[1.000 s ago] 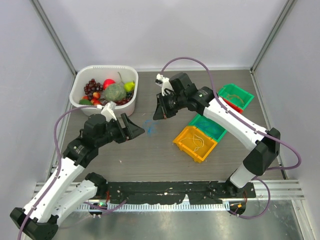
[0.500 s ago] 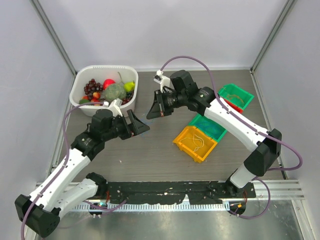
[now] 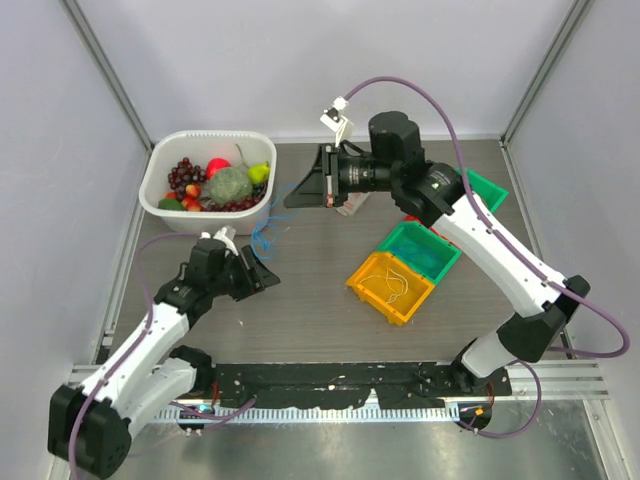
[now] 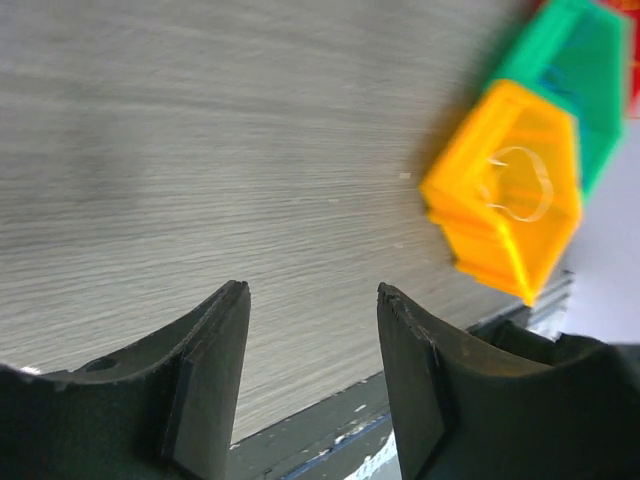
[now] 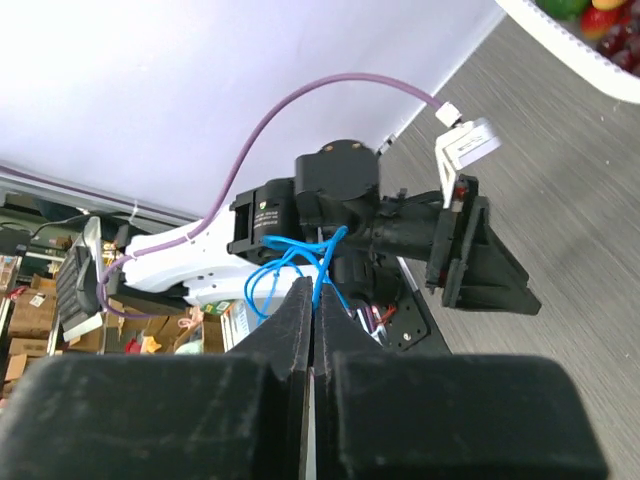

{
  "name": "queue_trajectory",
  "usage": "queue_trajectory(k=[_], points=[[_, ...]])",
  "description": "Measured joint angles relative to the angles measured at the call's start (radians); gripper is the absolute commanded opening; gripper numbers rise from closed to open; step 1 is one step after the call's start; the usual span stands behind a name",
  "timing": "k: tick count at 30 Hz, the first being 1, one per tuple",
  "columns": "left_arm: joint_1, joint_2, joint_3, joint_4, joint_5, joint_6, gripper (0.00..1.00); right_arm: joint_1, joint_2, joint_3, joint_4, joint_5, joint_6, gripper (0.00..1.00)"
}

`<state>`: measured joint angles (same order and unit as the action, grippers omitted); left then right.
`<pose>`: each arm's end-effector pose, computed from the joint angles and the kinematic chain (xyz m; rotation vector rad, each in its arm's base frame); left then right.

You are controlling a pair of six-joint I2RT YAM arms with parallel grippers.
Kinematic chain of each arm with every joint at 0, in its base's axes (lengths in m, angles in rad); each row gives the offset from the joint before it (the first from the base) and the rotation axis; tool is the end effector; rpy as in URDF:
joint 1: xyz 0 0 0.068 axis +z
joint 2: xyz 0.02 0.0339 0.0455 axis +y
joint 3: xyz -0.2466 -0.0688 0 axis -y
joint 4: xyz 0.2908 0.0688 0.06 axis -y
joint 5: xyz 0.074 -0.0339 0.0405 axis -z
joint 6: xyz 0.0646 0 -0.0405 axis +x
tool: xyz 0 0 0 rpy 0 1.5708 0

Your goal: Untangle the cables

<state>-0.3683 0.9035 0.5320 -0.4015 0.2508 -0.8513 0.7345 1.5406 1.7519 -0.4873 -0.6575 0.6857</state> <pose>0.2348 -0.1078 0.1622 -0.4669 2.4488 -0.8582 0.2739 0.3005 0.4455 -0.5757 2.0263 1.5330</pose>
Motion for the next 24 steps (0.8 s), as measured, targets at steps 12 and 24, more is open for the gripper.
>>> queue_trajectory(k=[12, 24], points=[[0.0, -0.472, 0.002, 0.243, 0.191, -0.112, 0.88, -0.033, -0.037, 0.014, -0.004, -0.023, -0.003, 0.01], [0.0, -0.375, 0.154, 0.307, 0.215, -0.163, 0.9, -0.042, -0.037, -0.003, -0.018, -0.012, -0.01, 0.01]])
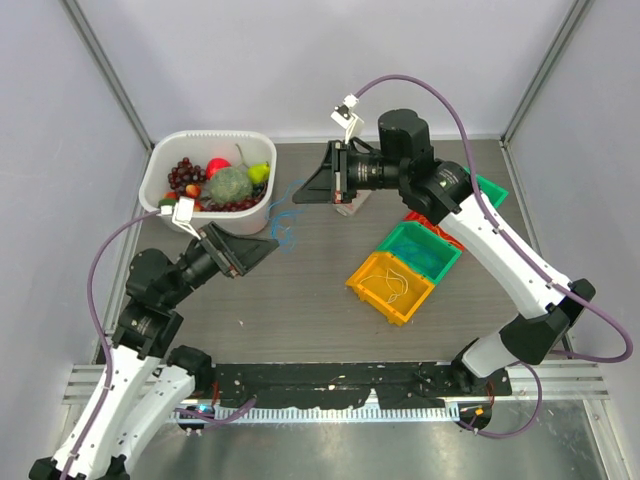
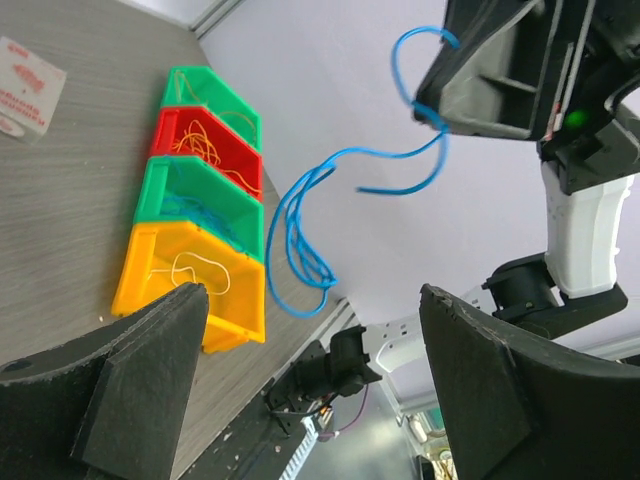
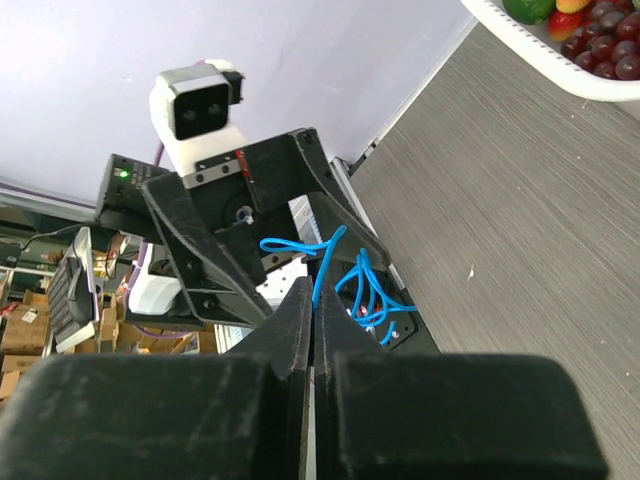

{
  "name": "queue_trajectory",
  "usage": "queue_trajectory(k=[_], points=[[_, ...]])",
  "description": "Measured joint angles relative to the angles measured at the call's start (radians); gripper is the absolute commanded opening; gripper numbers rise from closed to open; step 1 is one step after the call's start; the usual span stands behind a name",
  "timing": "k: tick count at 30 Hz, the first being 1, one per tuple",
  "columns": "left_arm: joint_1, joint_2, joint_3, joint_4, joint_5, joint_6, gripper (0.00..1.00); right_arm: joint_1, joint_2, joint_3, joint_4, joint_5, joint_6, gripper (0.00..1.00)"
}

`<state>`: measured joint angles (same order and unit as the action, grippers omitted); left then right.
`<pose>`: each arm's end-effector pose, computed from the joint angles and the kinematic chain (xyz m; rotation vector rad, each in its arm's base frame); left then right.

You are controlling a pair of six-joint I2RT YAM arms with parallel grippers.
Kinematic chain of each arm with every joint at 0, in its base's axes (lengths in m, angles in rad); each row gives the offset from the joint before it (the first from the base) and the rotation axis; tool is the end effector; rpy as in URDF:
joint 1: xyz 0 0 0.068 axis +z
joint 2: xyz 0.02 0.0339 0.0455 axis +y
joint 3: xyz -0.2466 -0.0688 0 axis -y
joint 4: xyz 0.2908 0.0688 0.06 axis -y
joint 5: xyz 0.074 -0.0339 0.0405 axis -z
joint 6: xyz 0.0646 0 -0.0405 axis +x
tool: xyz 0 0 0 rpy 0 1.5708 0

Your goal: Untangle the cables

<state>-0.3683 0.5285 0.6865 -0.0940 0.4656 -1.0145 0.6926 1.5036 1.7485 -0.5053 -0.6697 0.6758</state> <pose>0.1913 -0.1049 0.3513 -0.1283 1.6958 -1.4220 0.2757 0.2808 0.4562 -0.5534 2.0021 1.5157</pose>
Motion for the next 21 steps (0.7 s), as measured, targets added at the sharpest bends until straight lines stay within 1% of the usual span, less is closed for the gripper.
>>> queue_trajectory(k=[1, 5, 8, 10, 12, 16, 21], points=[[0.0, 0.012, 0.016, -0.002, -0.002, 0.001, 0.88, 0.0, 0.0, -0.003, -0.001, 0.007, 0.0, 0.01], [0.0, 0.068, 0.097, -0.062, -0.019, 0.039, 0.73, 0.005, 0.0, -0.008, -0.005, 0.036, -0.004, 0.01], [0.0, 0.136, 0.175, -0.124, -0.032, 0.104, 0.7, 0.015, 0.0, -0.008, -0.005, 0.063, -0.008, 0.01], [0.0, 0.176, 0.211, -0.153, -0.042, 0.142, 0.64, 0.024, 0.0, -0.008, -0.005, 0.075, -0.01, 0.01], [0.0, 0.201, 0.227, -0.178, -0.051, 0.172, 0.58, 0.034, 0.0, -0.008, -0.006, 0.089, -0.012, 0.01], [0.0, 0.243, 0.23, -0.225, -0.067, 0.217, 0.55, 0.042, 0.0, -0.007, -0.016, 0.122, -0.015, 0.01], [0.0, 0.254, 0.235, -0.264, -0.09, 0.267, 0.43, 0.048, 0.004, -0.005, -0.027, 0.153, -0.015, 0.01]])
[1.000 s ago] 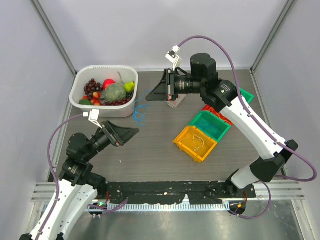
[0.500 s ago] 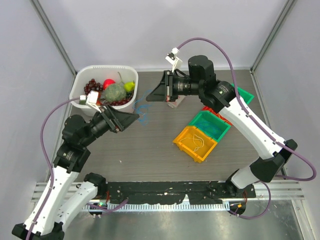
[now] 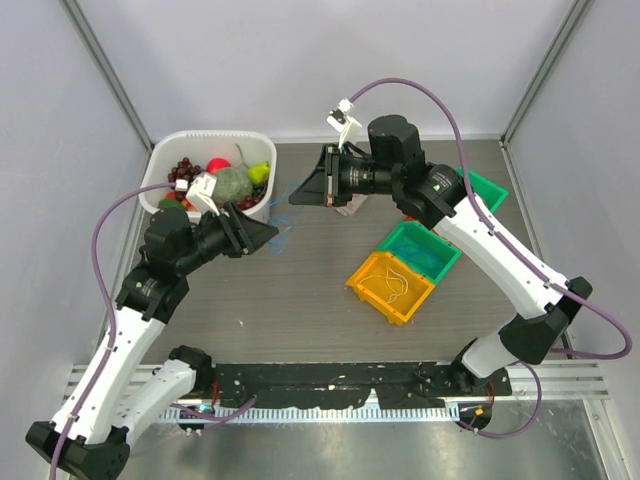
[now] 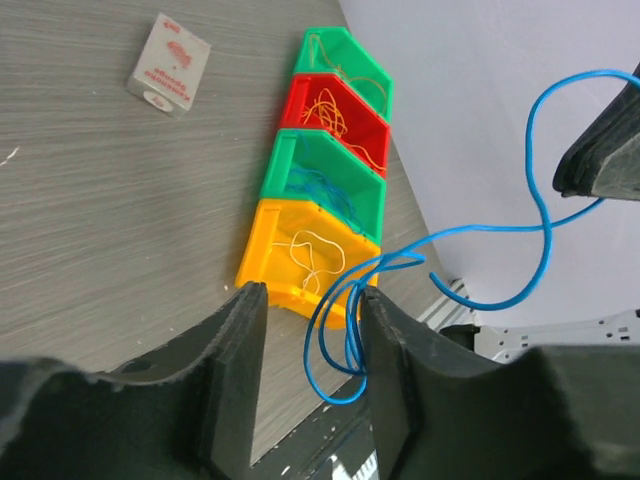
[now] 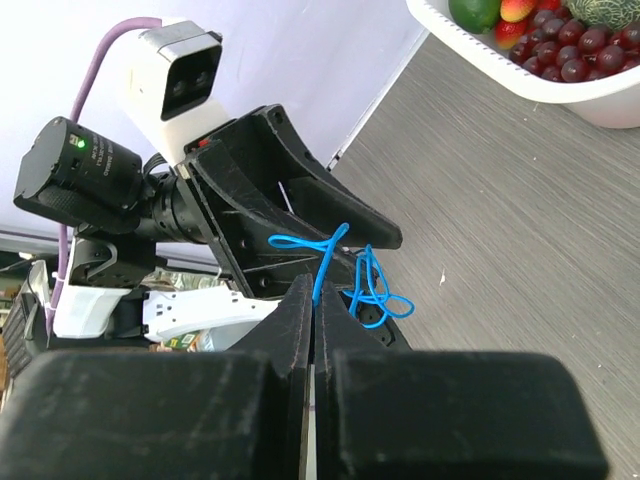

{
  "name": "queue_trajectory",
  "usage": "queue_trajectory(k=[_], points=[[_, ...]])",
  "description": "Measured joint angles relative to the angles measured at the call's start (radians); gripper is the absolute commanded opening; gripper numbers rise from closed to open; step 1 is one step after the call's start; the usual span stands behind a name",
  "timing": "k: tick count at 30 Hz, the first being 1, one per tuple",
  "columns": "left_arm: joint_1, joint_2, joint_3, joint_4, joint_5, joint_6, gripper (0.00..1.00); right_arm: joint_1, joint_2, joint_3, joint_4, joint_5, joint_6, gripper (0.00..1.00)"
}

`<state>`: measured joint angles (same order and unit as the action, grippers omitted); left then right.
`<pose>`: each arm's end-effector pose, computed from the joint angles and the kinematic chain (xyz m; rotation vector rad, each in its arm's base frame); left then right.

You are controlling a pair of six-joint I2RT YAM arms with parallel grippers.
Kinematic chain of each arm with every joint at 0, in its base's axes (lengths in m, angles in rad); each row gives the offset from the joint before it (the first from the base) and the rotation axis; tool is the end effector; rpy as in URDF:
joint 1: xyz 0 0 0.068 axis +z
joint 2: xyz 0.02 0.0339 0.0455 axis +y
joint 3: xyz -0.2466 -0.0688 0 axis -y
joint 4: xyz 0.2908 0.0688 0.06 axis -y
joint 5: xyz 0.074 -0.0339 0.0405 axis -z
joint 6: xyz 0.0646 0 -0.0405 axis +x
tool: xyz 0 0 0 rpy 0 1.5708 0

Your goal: Untangle the cables

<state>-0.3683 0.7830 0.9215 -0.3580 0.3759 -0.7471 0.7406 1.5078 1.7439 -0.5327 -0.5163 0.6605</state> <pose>0.2301 -0.1142 0.3578 -0.0733 1.9209 -1.1128 0.2720 0.2919 0.4479 -0.4836 2.0377 1.3955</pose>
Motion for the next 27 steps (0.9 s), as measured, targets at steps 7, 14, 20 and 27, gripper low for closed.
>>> queue_trajectory(k=[7, 14, 20, 27], points=[[0.0, 0.014, 0.019, -0.022, 0.0, 0.051, 0.58, 0.004, 0.018, 0.019, -0.008, 0.022, -0.004, 0.01], [0.0, -0.01, 0.019, -0.055, 0.006, 0.083, 0.49, 0.004, 0.032, 0.028, -0.018, 0.036, -0.005, 0.01], [0.0, -0.017, 0.019, -0.071, 0.007, 0.101, 0.47, 0.004, 0.041, 0.038, -0.022, 0.037, -0.005, 0.01], [0.0, 0.021, 0.019, -0.102, -0.01, 0.11, 0.6, 0.011, 0.052, 0.059, -0.021, 0.04, -0.005, 0.01]])
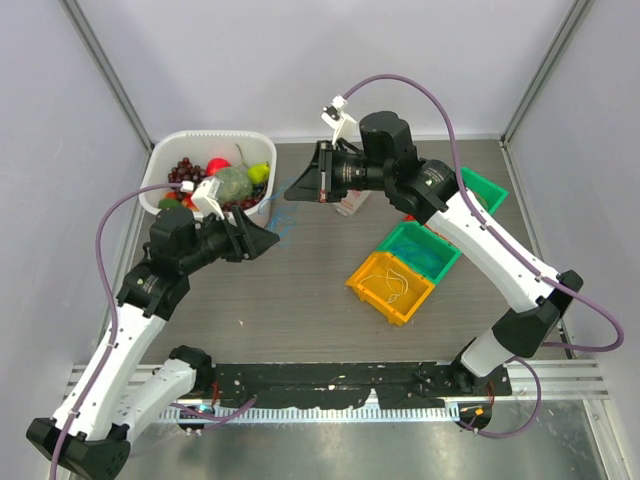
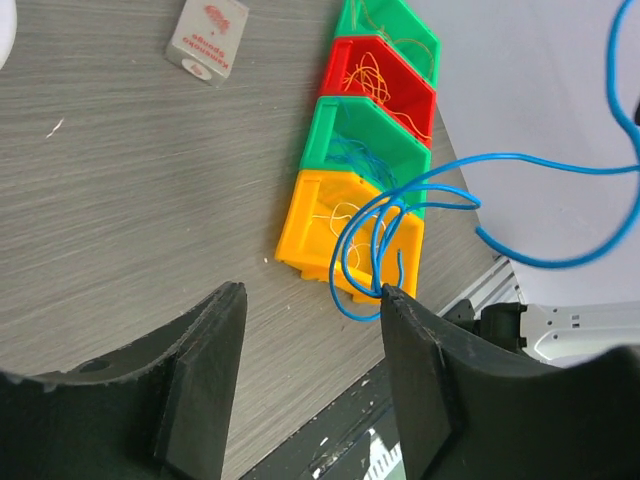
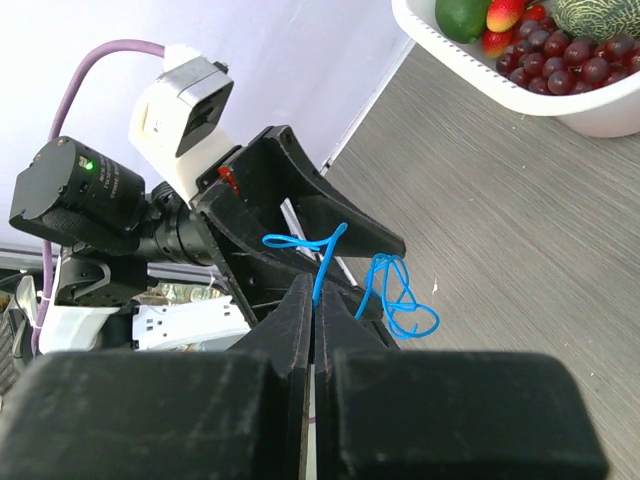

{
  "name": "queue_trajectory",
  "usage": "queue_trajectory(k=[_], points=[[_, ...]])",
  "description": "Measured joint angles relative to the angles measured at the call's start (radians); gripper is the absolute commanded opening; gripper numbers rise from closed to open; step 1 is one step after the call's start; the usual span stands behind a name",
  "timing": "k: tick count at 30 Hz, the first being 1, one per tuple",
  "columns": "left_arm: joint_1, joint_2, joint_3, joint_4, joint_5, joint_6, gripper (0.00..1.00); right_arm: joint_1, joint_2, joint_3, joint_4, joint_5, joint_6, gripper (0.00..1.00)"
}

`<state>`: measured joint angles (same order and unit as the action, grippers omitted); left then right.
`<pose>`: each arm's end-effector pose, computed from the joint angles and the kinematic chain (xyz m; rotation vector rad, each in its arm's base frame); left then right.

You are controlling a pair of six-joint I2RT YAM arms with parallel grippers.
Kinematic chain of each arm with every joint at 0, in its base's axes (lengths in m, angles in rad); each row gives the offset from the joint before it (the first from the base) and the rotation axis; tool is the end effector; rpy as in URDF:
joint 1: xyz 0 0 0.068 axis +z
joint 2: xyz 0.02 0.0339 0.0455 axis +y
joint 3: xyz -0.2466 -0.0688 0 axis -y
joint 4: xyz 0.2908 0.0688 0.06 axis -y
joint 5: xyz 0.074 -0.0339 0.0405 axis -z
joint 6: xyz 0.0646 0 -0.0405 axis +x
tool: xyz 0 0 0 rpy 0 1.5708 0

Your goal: Untangle the cables

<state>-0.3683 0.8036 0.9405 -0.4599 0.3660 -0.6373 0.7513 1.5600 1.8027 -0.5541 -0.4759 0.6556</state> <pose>0.2306 -0.1138 0.3475 -0.0041 2.0068 -1.0126 0.2796 0.3017 0.4479 -0.4647 2.0514 1.3594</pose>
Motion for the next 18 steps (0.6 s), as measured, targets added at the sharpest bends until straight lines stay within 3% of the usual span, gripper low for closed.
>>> queue_trajectory(k=[6, 12, 15, 18], points=[[0.0, 0.016, 0.0, -0.006, -0.009, -0.002, 0.58, 0.017, 0.001, 0.002, 0.0, 0.002, 0.001, 0.01], [0.0, 0.005, -0.004, 0.003, -0.051, -0.054, 0.62, 0.033, 0.006, 0.003, 0.001, 0.009, 0.001, 0.01], [0.0, -0.014, -0.023, 0.026, -0.066, -0.097, 0.52, 0.043, 0.006, 0.003, 0.002, 0.013, 0.001, 0.01], [0.0, -0.034, -0.038, 0.029, -0.094, -0.122, 0.49, 0.051, 0.006, 0.003, 0.001, 0.015, 0.001, 0.01]])
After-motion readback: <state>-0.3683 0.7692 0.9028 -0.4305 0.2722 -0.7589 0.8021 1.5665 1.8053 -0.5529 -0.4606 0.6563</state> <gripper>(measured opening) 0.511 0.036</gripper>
